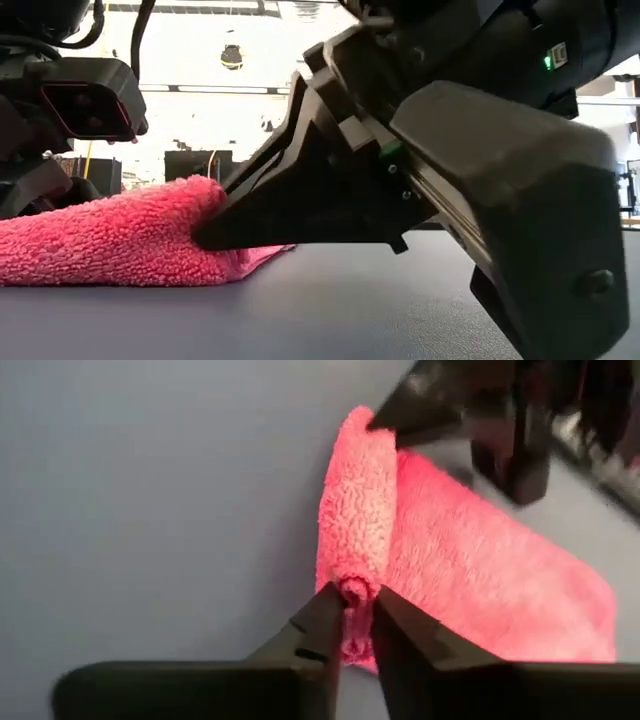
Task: Roll towel
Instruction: Roll the pink microfiber towel
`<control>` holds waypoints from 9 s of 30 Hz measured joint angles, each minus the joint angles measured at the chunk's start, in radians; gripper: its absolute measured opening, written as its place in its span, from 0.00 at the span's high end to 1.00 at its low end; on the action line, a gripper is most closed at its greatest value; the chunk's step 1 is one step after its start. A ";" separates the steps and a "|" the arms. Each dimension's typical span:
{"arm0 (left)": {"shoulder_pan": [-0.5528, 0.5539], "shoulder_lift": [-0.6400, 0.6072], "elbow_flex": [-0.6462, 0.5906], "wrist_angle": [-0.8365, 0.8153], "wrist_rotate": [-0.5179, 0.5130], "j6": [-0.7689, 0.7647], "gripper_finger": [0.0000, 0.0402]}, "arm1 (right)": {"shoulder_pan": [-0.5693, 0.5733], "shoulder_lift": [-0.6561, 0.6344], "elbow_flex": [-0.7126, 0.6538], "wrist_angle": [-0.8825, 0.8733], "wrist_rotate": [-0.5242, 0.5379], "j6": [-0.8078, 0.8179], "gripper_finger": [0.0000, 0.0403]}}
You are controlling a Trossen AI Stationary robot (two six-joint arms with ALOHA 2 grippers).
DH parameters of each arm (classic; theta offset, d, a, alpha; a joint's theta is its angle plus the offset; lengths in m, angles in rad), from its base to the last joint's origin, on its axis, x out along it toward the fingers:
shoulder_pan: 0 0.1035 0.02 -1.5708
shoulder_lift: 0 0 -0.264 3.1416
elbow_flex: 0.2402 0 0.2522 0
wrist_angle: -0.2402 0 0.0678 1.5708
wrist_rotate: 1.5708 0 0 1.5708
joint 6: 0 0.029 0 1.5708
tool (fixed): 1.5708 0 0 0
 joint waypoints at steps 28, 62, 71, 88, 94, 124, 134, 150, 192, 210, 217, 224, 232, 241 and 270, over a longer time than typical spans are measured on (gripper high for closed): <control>-0.059 -0.295 0.000 -0.164 -0.203 0.366 0.88 | -0.087 -0.003 0.000 -0.150 -0.473 0.892 0.94; 0.103 0.125 0.077 -0.024 -0.296 0.505 1.00 | -0.034 -0.003 -0.002 -0.137 -0.481 1.219 0.94; 0.106 0.125 0.074 -0.049 -0.250 0.456 1.00 | -0.018 -0.025 -0.001 -0.173 -0.426 1.288 0.94; 0.116 0.121 0.068 0.096 -0.224 0.540 1.00 | -0.019 -0.074 -0.066 -0.179 -0.337 1.410 0.94; 0.144 0.002 0.066 0.051 -0.241 0.631 0.93 | -0.025 -0.074 -0.069 -0.168 -0.351 1.384 0.94; -0.097 -0.059 0.071 0.003 -0.275 0.816 0.41 | -0.027 -0.074 -0.069 -0.160 -0.364 1.333 0.94; -0.095 0.065 0.071 0.089 -0.382 0.729 0.39 | -0.027 -0.074 -0.069 -0.157 -0.370 1.331 0.94; -0.094 0.064 0.071 0.115 -0.305 0.492 0.39 | -0.027 -0.074 -0.069 -0.164 -0.371 1.358 0.94; 0.058 0.064 0.071 0.053 -0.026 0.111 1.00 | 0.006 -0.156 -0.073 -0.260 -0.328 1.189 0.54; 0.137 0.064 0.071 0.015 0.036 0.040 1.00 | 0.134 -0.158 -0.063 -0.037 0.061 0.465 0.57; 0.141 0.064 0.071 -0.002 0.058 0.015 1.00 | 0.123 -0.084 0.019 -0.085 0.159 0.176 0.57; 0.145 0.064 0.071 -0.013 0.067 0.008 1.00 | 0.115 -0.076 0.063 -0.183 0.132 0.103 0.57; 0.162 0.064 0.071 -0.018 0.079 0.007 1.00 | 0.073 -0.076 0.063 -0.265 0.067 0.068 0.47; 0.185 0.064 0.071 -0.025 0.104 0.007 1.00 | 0.057 -0.058 0.063 -0.284 0.010 -0.118 0.44; 0.229 0.026 0.069 -0.029 0.185 0.094 0.83 | 0.024 -0.008 0.085 -0.309 0.014 0.303 0.95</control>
